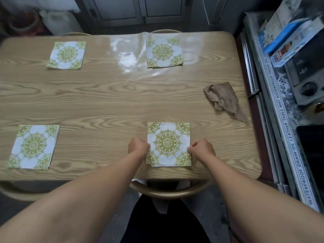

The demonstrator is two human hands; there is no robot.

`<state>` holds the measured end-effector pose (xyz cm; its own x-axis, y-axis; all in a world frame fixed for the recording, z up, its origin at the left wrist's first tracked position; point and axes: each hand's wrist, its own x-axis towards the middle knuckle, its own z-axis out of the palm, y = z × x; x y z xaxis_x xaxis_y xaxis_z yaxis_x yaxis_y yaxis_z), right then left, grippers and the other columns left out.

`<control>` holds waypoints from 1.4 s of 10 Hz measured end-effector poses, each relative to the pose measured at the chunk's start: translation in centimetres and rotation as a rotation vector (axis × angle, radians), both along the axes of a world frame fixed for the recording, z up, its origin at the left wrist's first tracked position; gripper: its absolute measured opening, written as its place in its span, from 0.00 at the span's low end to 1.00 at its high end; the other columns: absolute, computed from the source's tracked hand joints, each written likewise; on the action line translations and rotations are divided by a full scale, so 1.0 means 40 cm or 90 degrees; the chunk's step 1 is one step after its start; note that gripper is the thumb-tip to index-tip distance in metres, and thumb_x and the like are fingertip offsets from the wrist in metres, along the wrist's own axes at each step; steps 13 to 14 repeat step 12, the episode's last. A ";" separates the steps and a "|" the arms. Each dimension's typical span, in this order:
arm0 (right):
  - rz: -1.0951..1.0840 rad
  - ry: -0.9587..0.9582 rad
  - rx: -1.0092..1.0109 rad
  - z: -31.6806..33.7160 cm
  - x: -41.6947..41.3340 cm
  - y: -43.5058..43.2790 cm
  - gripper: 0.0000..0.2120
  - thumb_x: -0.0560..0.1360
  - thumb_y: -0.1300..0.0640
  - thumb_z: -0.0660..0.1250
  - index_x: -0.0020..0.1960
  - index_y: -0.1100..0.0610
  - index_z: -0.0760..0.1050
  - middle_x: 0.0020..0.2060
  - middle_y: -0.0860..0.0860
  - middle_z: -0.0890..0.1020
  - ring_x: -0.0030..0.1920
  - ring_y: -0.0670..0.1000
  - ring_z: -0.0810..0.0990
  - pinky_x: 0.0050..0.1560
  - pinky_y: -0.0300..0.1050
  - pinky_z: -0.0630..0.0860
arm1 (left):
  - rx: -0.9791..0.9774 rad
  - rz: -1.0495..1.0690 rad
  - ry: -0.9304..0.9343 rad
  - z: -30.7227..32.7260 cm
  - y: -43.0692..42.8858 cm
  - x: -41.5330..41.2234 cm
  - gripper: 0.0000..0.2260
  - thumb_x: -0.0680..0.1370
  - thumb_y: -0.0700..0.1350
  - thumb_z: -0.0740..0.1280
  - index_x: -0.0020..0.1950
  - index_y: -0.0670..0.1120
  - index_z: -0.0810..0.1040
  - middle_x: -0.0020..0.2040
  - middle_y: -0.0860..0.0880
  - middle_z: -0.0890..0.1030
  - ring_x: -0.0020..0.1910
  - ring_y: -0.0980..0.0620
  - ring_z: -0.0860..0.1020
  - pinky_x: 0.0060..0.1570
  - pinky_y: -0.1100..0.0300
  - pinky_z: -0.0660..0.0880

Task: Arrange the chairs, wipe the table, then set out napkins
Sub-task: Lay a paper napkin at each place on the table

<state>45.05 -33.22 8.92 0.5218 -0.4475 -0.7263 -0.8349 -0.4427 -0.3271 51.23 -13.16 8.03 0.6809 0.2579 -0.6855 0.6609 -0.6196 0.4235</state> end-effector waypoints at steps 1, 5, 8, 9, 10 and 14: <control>0.022 0.014 -0.006 0.000 -0.004 0.006 0.11 0.70 0.57 0.68 0.29 0.54 0.74 0.41 0.52 0.84 0.46 0.56 0.82 0.42 0.40 0.72 | 0.001 -0.003 0.006 -0.003 0.005 -0.010 0.05 0.72 0.37 0.67 0.36 0.44 0.76 0.38 0.46 0.80 0.36 0.47 0.76 0.34 0.61 0.69; 0.099 0.022 -0.055 0.008 -0.004 0.011 0.12 0.71 0.57 0.69 0.30 0.52 0.72 0.45 0.51 0.83 0.48 0.55 0.81 0.43 0.40 0.71 | 0.004 -0.011 0.014 -0.009 0.014 -0.013 0.04 0.71 0.37 0.66 0.38 0.43 0.78 0.39 0.45 0.81 0.35 0.48 0.77 0.31 0.63 0.69; 0.119 0.022 -0.084 0.018 -0.002 0.016 0.12 0.72 0.55 0.68 0.32 0.51 0.71 0.48 0.51 0.82 0.51 0.55 0.80 0.46 0.43 0.72 | 0.009 -0.070 0.029 0.012 0.024 -0.002 0.05 0.71 0.37 0.65 0.37 0.45 0.77 0.39 0.46 0.81 0.37 0.46 0.78 0.37 0.60 0.73; 0.132 0.009 -0.104 0.025 -0.001 0.022 0.05 0.74 0.50 0.68 0.44 0.51 0.74 0.55 0.52 0.79 0.57 0.55 0.77 0.54 0.47 0.74 | 0.029 -0.150 0.028 0.020 0.030 0.002 0.06 0.73 0.40 0.65 0.36 0.46 0.74 0.41 0.46 0.82 0.41 0.45 0.81 0.43 0.55 0.77; 0.162 -0.027 -0.154 0.045 0.003 0.036 0.18 0.75 0.46 0.67 0.61 0.52 0.71 0.62 0.52 0.73 0.64 0.56 0.71 0.61 0.51 0.71 | 0.081 -0.227 -0.003 0.042 0.034 0.008 0.07 0.77 0.45 0.66 0.52 0.45 0.74 0.52 0.46 0.80 0.52 0.45 0.79 0.47 0.55 0.73; 0.265 -0.187 -0.233 0.089 0.029 0.059 0.39 0.76 0.37 0.60 0.79 0.45 0.43 0.79 0.50 0.40 0.78 0.54 0.40 0.75 0.56 0.46 | 0.072 -0.305 -0.418 0.099 0.044 0.015 0.32 0.75 0.46 0.70 0.75 0.47 0.59 0.67 0.48 0.71 0.67 0.47 0.70 0.69 0.51 0.63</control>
